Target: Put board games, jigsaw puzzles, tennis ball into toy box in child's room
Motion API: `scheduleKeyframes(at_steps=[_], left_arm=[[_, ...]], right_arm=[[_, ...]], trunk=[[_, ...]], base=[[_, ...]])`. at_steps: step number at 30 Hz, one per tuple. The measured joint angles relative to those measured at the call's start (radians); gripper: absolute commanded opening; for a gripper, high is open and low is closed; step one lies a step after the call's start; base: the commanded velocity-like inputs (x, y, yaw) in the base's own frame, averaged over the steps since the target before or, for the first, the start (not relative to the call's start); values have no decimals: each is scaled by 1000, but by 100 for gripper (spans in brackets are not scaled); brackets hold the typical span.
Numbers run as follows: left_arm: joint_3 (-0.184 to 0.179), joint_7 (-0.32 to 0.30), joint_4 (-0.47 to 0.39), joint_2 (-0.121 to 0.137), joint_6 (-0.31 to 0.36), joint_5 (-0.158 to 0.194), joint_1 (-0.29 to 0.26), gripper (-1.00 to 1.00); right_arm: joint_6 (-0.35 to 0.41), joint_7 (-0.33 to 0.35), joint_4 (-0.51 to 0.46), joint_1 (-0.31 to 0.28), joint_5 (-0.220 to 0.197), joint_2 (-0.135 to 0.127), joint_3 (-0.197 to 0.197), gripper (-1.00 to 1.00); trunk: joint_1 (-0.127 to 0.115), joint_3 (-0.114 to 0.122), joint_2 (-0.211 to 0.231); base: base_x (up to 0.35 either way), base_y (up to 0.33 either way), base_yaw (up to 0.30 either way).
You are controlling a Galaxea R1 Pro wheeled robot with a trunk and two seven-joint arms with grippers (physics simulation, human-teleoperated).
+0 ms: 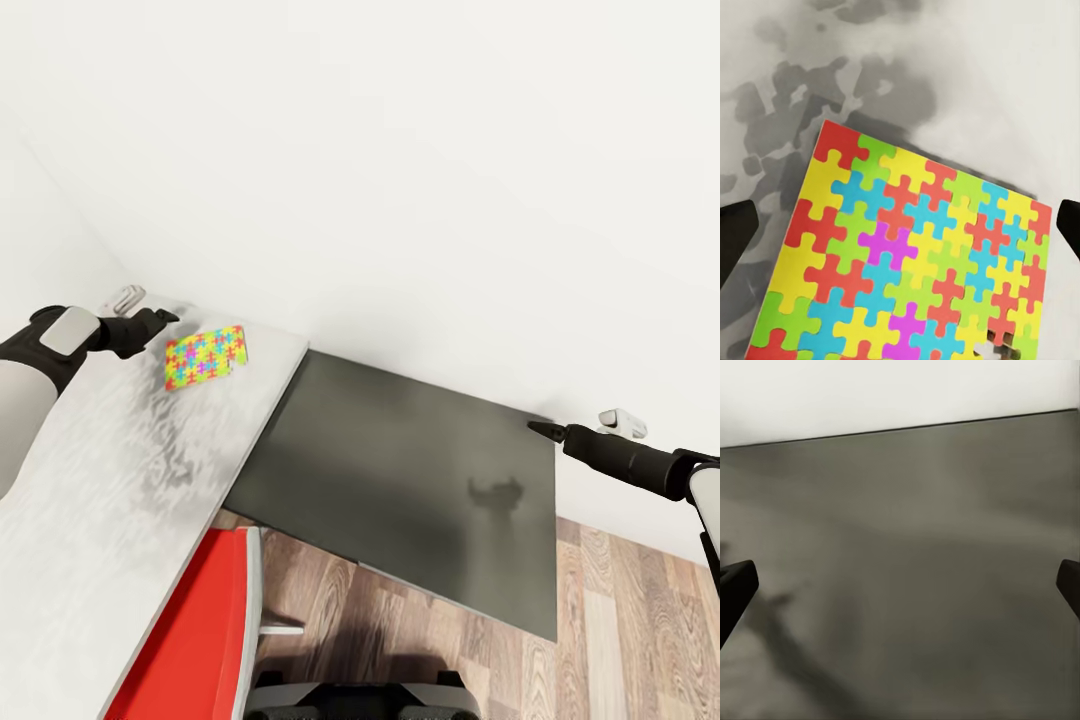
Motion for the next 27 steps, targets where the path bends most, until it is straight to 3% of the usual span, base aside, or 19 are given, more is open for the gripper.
scheduleKeyframes(at_steps=[27], left_arm=[[-3,2,1,2,1,-2,7,100]], right_arm=[[0,0,0,0,1,-2,-1,100]], trunk=[[0,-43,0]], base=[[0,0,0]])
